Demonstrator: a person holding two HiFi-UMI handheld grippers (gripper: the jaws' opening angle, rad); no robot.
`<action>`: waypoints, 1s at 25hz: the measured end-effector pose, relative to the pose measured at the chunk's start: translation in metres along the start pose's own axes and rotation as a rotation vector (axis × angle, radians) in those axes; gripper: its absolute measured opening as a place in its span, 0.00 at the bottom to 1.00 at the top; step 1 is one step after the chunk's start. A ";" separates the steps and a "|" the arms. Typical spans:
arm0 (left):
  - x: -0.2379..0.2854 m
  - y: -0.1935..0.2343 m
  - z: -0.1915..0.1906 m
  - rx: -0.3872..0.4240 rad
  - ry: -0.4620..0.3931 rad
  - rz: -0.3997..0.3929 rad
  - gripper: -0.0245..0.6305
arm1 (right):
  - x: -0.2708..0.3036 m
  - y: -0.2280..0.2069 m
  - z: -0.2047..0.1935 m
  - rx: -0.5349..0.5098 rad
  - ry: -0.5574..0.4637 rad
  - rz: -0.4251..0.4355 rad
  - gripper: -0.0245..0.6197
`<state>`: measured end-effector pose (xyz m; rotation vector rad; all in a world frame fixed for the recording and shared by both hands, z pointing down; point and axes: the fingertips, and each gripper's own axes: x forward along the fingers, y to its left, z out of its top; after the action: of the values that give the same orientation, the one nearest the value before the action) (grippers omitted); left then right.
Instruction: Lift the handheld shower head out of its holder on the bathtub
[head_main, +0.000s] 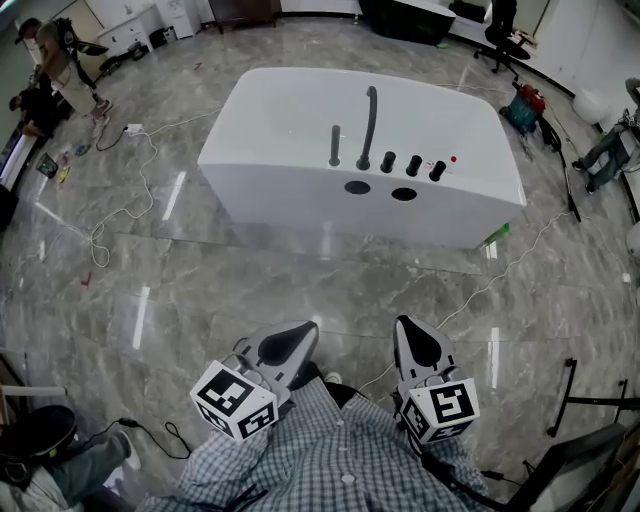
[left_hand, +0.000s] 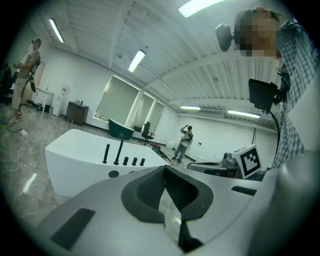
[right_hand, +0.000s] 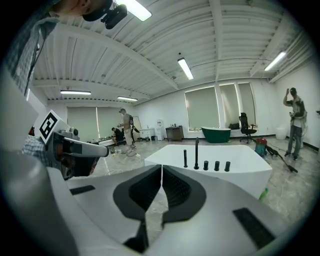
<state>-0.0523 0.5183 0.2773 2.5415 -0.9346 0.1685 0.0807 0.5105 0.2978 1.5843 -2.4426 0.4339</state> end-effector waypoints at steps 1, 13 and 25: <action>0.000 0.002 -0.001 -0.003 0.002 0.005 0.05 | 0.003 0.000 -0.001 0.002 0.003 0.003 0.07; 0.030 0.056 0.017 -0.013 0.024 0.006 0.05 | 0.055 -0.016 0.019 0.002 0.003 -0.003 0.07; 0.064 0.110 0.054 0.019 0.037 -0.046 0.05 | 0.118 -0.023 0.050 -0.003 -0.005 -0.029 0.07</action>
<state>-0.0753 0.3825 0.2829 2.5659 -0.8636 0.2114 0.0534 0.3836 0.2919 1.6198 -2.4191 0.4224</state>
